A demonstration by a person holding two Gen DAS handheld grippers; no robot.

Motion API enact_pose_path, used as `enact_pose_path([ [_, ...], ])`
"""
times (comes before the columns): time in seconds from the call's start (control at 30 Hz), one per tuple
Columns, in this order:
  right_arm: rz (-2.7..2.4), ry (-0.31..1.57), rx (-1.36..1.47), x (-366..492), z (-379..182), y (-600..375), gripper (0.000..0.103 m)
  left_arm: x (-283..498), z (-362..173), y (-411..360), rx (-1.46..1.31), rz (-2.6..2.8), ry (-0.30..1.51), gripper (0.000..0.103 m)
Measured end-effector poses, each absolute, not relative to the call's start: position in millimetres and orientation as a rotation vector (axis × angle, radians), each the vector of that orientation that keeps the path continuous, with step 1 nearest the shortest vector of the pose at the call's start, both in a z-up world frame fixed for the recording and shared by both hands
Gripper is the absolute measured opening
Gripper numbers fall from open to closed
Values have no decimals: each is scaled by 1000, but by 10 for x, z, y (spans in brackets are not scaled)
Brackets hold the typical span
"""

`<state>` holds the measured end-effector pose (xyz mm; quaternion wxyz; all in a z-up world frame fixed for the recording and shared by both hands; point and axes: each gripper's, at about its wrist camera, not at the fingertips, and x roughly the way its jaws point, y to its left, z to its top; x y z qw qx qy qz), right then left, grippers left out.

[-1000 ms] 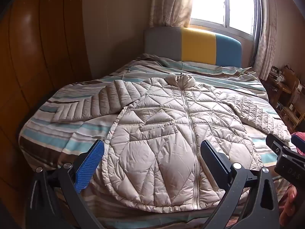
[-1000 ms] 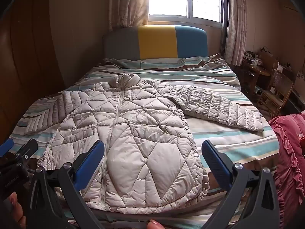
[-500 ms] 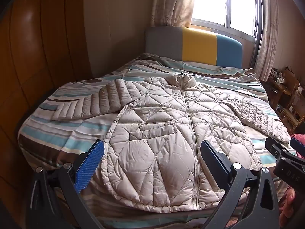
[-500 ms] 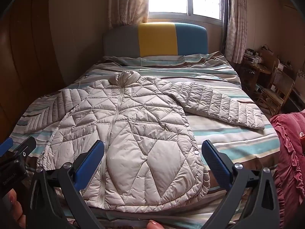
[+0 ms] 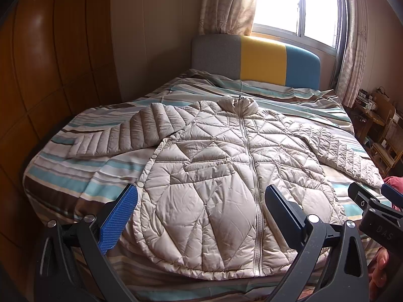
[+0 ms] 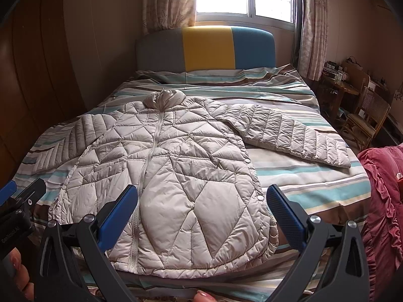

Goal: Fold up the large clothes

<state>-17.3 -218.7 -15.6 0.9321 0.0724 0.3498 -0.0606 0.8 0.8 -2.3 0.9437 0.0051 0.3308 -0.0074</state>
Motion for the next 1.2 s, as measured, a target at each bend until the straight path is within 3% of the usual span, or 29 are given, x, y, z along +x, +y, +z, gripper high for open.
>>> enact_pose_path([
  [1.2,-119,744,154,-135,-202,-2198,101,69,-124,40,-2,-14,736,100],
])
